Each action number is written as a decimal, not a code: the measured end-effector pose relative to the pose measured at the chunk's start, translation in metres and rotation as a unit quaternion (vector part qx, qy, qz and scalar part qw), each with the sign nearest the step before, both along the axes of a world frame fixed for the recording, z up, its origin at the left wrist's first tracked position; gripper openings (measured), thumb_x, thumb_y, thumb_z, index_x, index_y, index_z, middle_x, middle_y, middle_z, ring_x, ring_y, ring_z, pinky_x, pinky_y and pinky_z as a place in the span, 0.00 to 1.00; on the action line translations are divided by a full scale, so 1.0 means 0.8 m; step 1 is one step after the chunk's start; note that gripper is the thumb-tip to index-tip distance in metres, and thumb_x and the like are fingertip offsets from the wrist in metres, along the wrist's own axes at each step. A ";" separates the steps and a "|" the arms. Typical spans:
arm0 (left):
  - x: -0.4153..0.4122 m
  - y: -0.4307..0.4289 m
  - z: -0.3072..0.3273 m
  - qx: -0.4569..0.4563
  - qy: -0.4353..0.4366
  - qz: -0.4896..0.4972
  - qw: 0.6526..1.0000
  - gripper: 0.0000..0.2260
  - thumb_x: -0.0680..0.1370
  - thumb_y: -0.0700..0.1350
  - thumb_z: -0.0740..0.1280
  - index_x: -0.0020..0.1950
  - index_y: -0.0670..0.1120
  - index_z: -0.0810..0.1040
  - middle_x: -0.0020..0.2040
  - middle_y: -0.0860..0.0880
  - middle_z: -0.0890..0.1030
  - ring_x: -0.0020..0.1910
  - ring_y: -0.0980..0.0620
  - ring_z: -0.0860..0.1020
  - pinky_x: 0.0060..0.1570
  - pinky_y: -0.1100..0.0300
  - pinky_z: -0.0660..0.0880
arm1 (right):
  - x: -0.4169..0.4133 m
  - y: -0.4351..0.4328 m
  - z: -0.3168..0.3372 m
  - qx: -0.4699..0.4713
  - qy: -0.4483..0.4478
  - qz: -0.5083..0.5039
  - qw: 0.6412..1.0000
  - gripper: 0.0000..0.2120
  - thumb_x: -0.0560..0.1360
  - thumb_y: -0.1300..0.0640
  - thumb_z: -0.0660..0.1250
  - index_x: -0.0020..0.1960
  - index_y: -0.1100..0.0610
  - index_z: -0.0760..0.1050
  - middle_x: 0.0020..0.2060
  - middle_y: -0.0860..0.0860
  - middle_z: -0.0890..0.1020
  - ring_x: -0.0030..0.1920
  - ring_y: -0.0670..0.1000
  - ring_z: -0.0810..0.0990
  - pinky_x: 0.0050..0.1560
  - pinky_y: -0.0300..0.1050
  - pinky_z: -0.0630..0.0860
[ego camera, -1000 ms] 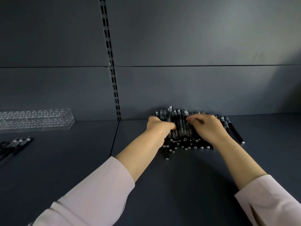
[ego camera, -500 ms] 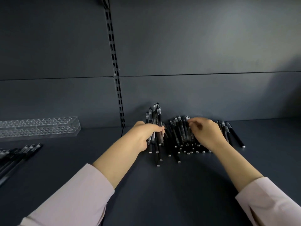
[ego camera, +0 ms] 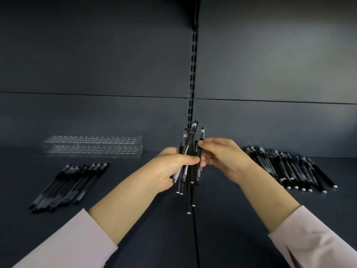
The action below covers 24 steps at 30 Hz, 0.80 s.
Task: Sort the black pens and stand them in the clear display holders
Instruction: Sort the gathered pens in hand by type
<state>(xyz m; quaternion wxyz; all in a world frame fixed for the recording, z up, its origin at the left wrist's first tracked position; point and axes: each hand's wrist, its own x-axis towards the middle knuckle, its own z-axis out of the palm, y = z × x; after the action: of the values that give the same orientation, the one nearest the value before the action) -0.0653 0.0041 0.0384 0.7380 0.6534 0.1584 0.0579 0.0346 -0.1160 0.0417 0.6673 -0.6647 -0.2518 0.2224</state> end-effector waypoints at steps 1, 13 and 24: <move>-0.012 0.014 0.000 -0.004 -0.005 0.005 1.000 0.09 0.77 0.34 0.69 0.56 0.37 0.81 0.46 0.43 0.86 0.41 0.51 0.85 0.36 0.60 0.80 | -0.011 0.014 0.001 0.002 0.000 -0.002 1.000 0.10 0.78 0.61 0.65 0.52 0.69 0.77 0.30 0.57 0.77 0.27 0.51 0.75 0.36 0.40 0.78; -0.161 0.227 0.005 -0.063 -0.023 0.070 0.995 0.07 0.78 0.36 0.67 0.55 0.36 0.80 0.49 0.45 0.86 0.48 0.47 0.85 0.45 0.54 0.83 | -0.129 0.221 -0.009 0.042 0.058 -0.079 0.994 0.21 0.78 0.64 0.64 0.68 0.52 0.67 0.37 0.53 0.79 0.34 0.48 0.74 0.39 0.40 0.76; -0.213 0.321 -0.028 -0.090 -0.016 0.076 0.993 0.06 0.78 0.39 0.69 0.52 0.39 0.84 0.50 0.44 0.86 0.52 0.49 0.84 0.48 0.58 0.80 | -0.154 0.284 -0.064 -0.186 -0.074 -0.112 0.973 0.21 0.75 0.62 0.69 0.66 0.55 0.70 0.36 0.53 0.77 0.34 0.49 0.77 0.40 0.42 0.78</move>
<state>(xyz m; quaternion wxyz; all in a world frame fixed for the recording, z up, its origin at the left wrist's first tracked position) -0.2358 0.2611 0.0161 0.7894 0.5698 0.2004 0.1092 -0.0890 0.1116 -0.0093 0.5319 -0.8158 -0.1792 0.1393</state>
